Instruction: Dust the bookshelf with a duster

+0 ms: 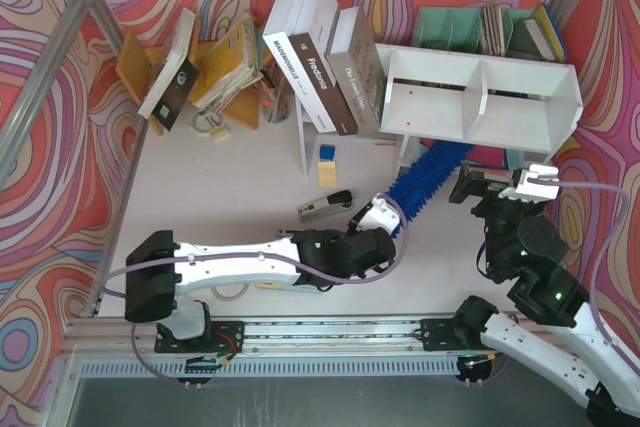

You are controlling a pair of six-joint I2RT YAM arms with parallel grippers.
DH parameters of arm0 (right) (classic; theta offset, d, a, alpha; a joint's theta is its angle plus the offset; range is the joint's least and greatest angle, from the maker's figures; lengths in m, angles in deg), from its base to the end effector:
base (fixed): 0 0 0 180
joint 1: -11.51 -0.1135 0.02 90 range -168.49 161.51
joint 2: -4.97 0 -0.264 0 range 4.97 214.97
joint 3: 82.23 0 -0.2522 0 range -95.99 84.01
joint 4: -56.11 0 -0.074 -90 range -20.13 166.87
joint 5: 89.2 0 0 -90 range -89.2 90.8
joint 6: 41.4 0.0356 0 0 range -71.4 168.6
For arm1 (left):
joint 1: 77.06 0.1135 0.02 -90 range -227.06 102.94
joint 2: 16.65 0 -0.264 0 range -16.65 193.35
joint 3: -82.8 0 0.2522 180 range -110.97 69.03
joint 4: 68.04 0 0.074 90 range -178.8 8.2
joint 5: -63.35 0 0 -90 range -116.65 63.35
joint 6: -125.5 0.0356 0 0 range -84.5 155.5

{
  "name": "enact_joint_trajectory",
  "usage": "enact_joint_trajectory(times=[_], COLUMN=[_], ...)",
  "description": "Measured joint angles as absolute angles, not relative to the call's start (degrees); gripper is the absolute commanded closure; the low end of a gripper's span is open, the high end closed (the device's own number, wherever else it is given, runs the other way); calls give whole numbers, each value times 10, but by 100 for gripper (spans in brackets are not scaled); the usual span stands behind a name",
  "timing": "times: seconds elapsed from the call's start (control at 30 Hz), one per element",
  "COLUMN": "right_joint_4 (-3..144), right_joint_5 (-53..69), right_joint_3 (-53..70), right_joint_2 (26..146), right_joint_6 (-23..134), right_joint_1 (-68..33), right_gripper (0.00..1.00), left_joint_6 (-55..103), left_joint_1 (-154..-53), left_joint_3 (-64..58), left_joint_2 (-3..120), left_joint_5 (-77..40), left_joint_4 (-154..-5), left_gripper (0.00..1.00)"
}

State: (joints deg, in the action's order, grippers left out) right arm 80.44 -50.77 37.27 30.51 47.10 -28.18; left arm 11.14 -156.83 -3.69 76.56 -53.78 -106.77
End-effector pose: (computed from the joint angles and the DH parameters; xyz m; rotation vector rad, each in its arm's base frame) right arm 0.0817 0.0315 0.3896 0.2432 1.4359 -0.0784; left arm 0.0798 -0.3508 0.2723 0.8598 2.1216 -0.3981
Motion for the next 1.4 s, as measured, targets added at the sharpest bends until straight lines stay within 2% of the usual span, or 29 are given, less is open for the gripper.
enact_joint_trajectory(times=[0.33, 0.6, 1.0, 1.4], right_joint_4=[804, 804, 804, 805], right_joint_5=[-506, -506, -506, -506], right_joint_3=[373, 373, 373, 373], right_joint_2=[305, 305, 301, 301], right_joint_6=[471, 471, 471, 471], right_joint_1=[-282, -282, -282, -282], right_gripper=[1, 1, 1, 1], left_joint_6=[26, 7, -10, -8], left_joint_1=[-1556, -1556, -1520, -1520], left_joint_3=[36, -4, -36, -61], left_joint_2=[687, 740, 810, 773], left_joint_5=[-593, -588, -517, -555], left_joint_4=[-1061, -1060, -1057, -1055], left_gripper=[100, 100, 100, 100])
